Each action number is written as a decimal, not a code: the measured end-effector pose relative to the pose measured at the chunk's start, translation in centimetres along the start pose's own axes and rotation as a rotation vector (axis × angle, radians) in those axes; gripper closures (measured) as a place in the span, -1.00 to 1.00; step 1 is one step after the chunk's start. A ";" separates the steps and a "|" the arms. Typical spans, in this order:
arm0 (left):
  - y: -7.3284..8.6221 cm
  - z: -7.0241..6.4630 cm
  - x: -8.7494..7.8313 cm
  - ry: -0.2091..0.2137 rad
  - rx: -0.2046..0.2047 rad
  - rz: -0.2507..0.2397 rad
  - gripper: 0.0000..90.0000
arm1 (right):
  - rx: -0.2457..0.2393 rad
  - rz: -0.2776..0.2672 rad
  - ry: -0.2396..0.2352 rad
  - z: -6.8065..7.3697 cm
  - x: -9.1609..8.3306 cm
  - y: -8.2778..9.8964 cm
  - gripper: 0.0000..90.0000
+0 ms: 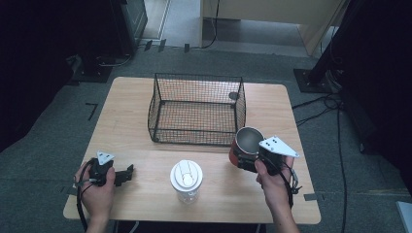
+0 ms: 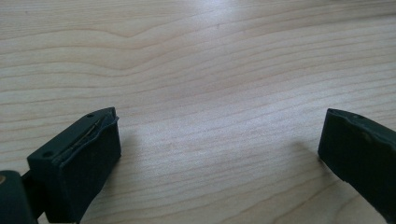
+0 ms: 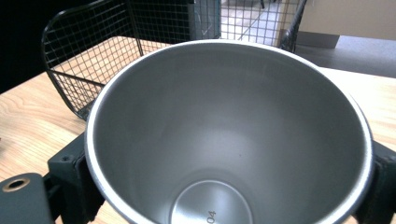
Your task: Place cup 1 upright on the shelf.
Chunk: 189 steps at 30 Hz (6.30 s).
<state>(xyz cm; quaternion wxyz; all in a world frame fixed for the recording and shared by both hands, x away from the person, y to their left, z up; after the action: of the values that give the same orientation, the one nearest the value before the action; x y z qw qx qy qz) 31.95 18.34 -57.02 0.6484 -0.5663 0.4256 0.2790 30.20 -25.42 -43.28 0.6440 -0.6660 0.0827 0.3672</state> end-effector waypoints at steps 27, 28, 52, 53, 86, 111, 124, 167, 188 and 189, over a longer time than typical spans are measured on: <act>0.0 0.0 0.0 -0.009 0.009 0.007 -1.00 | -0.044 -0.067 -0.004 1.9 -0.6 -6.3 -0.84; 0.0 0.0 0.0 -0.010 0.009 0.008 -1.00 | -0.046 -0.070 -0.005 2.0 -0.6 -6.6 -0.84; 0.0 0.0 0.0 -0.010 0.010 0.008 -1.00 | -0.036 -0.142 -0.013 3.1 1.9 -12.1 -0.84; 0.0 0.0 0.0 -0.010 0.010 0.008 -1.00 | -0.034 -0.150 -0.012 3.1 2.1 -12.3 -0.84; 0.0 0.0 0.0 -0.010 0.010 0.007 -1.00 | 0.023 -0.064 0.095 0.2 12.8 -13.1 -0.84; 0.0 0.0 0.0 -0.010 0.011 0.009 -1.00 | -0.004 0.171 0.067 0.1 18.5 -12.3 -0.84; 0.0 0.0 0.0 -0.006 0.009 0.006 -1.00 | 0.001 0.255 0.142 -0.9 20.5 -12.2 -0.85; 0.0 0.0 0.0 -0.010 0.010 0.009 -1.00 | 0.093 0.307 0.119 -1.1 19.7 -13.4 -1.00; 0.0 -0.1 0.0 -0.011 0.009 0.007 -1.00 | 0.011 0.222 0.095 1.9 13.8 -14.4 -1.00; 0.0 0.0 0.0 -0.011 0.009 0.007 -1.00 | 0.006 0.220 0.093 2.0 13.6 -14.3 -1.00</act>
<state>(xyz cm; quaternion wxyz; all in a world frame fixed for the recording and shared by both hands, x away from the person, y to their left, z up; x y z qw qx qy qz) 31.94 18.29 -57.06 0.6522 -0.5604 0.4253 0.2822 47.45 -16.42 -39.79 0.5971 -0.6675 0.1861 0.4040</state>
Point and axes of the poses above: each handheld gripper's, and its own axes: x roughly forward along the jaws, y roughly out of its underside, z roughly to its left, the point moved 7 cm from there along x, roughly forward along the jaws, and after that the axes turned 14 degrees about z, right-handed, at the moved point
